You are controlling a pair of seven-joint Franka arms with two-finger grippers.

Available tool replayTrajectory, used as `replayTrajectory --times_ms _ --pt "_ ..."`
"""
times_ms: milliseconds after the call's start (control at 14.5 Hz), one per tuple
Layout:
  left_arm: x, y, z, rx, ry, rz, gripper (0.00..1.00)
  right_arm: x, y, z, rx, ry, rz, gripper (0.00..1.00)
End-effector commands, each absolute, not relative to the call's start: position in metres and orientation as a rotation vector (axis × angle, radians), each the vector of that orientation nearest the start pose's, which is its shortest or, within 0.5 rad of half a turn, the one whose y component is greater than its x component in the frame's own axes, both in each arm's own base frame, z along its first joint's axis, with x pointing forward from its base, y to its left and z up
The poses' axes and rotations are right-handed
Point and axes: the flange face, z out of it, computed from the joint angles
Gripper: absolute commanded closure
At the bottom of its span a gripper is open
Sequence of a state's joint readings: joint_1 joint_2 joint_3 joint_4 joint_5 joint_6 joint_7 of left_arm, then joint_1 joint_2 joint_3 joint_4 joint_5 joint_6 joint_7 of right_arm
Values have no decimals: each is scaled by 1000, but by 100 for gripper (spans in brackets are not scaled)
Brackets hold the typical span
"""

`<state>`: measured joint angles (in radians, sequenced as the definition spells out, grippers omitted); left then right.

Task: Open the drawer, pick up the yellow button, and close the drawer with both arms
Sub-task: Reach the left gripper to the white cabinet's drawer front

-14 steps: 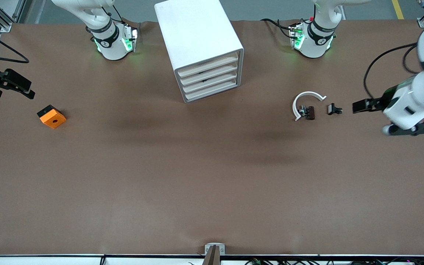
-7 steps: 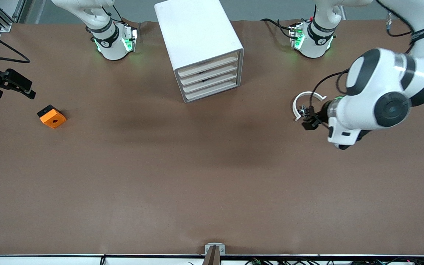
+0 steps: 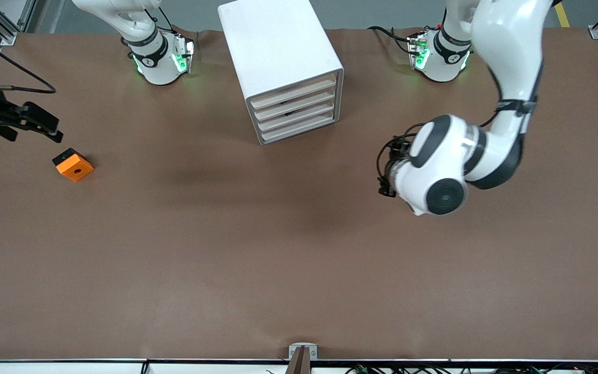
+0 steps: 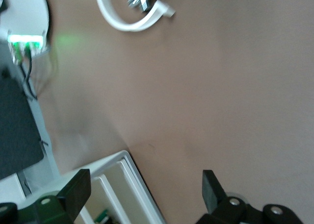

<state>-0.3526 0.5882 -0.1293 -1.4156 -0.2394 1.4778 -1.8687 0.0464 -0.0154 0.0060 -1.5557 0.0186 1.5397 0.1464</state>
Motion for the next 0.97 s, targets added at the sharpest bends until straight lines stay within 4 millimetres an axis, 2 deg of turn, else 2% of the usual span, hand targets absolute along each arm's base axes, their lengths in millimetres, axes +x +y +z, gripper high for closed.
replayTrajectory --times_ms 0,138,276,484,553,691,899 --pt "555 -356 332 -1981 -1791 693 0 541 67 638 -3117 254 46 0" --pt "538 -379 330 -1942 -1780 834 0 535 93 637 -3111 355 67 0" --pt "523 -403 319 -1821 -1797 1000 0 528 117 636 -3102 460 92 0" --pt "503 -431 309 -1712 -1791 1114 0 519 148 635 -3091 582 109 0" --pt "501 -437 307 -1650 -1795 1201 0 515 162 635 -3086 625 111 0" --pt "495 -448 297 -1570 -1794 1252 0 509 182 633 -3069 715 118 0" --pt "483 -463 279 -1464 -1781 1281 0 504 197 632 -3014 728 170 0"
